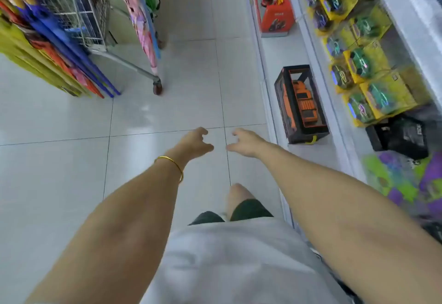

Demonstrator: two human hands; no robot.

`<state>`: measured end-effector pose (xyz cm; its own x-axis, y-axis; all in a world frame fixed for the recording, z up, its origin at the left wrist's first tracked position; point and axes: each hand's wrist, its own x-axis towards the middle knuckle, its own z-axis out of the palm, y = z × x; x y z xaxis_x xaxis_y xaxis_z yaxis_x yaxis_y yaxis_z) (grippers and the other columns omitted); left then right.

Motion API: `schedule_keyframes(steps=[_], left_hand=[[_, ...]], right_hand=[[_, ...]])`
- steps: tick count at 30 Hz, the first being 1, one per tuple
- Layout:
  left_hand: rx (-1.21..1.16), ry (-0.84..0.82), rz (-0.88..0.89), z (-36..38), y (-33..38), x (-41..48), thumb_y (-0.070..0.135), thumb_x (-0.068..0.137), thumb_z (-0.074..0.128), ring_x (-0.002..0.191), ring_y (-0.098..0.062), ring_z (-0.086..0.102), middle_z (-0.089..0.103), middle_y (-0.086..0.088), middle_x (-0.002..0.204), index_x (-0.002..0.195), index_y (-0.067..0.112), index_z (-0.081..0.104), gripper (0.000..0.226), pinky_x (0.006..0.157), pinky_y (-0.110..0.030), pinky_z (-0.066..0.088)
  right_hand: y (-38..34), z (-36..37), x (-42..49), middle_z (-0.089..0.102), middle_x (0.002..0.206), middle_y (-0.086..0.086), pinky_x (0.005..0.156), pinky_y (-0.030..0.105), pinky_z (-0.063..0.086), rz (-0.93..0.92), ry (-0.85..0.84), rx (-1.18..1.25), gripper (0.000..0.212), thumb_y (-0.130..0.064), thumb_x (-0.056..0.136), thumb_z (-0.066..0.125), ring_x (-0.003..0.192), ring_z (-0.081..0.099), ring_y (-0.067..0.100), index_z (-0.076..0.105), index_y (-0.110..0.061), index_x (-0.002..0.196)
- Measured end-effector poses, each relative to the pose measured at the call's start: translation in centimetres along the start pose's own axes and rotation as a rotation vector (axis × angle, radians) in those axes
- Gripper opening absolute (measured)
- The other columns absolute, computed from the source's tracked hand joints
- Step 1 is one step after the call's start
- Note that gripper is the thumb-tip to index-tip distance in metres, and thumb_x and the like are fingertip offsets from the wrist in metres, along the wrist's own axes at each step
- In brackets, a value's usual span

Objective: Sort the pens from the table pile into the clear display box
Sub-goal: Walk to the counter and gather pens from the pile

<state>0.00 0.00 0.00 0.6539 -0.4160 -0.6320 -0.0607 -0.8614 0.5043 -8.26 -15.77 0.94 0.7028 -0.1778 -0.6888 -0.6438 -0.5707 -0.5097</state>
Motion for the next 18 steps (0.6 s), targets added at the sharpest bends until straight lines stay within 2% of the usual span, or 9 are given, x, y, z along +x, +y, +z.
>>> schedule_keyframes(steps=[4,8,18], left_hand=[[-0.019,-0.041,-0.087,-1.9,-0.6,3.5,0.02,0.087,0.067,0.124,-0.027,0.049,0.049,-0.01,0.138,0.14,0.015,0.044,0.058,0.1,-0.033,0.041],[0.019,-0.063,-0.106,-5.4,1.6,9.5,0.02,0.088,0.065,0.122,-0.026,0.05,0.049,-0.009,0.137,0.14,0.015,0.042,0.057,0.091,-0.03,0.043],[0.111,0.013,-0.032,-18.7,12.2,27.8,0.019,0.088,0.063,0.126,-0.028,0.047,0.049,-0.011,0.138,0.14,0.014,0.043,0.056,0.104,-0.035,0.039]], right_hand=[[-0.4,-2.2,3.8,0.04,0.144,0.009,0.104,0.036,0.038,0.028,-0.034,-0.051,0.066,-0.034,0.09,0.059,0.128,0.043,0.025,0.031,-0.013,0.146],[-1.8,-5.8,9.5,0.045,0.14,0.007,0.103,0.037,0.04,0.056,-0.071,-0.091,0.062,-0.033,0.088,0.058,0.124,0.046,0.024,0.035,-0.014,0.143],[-9.4,-22.5,25.8,0.04,0.145,0.011,0.104,0.037,0.039,-0.011,-0.095,-0.176,0.063,-0.032,0.091,0.056,0.128,0.044,0.027,0.031,-0.011,0.145]])
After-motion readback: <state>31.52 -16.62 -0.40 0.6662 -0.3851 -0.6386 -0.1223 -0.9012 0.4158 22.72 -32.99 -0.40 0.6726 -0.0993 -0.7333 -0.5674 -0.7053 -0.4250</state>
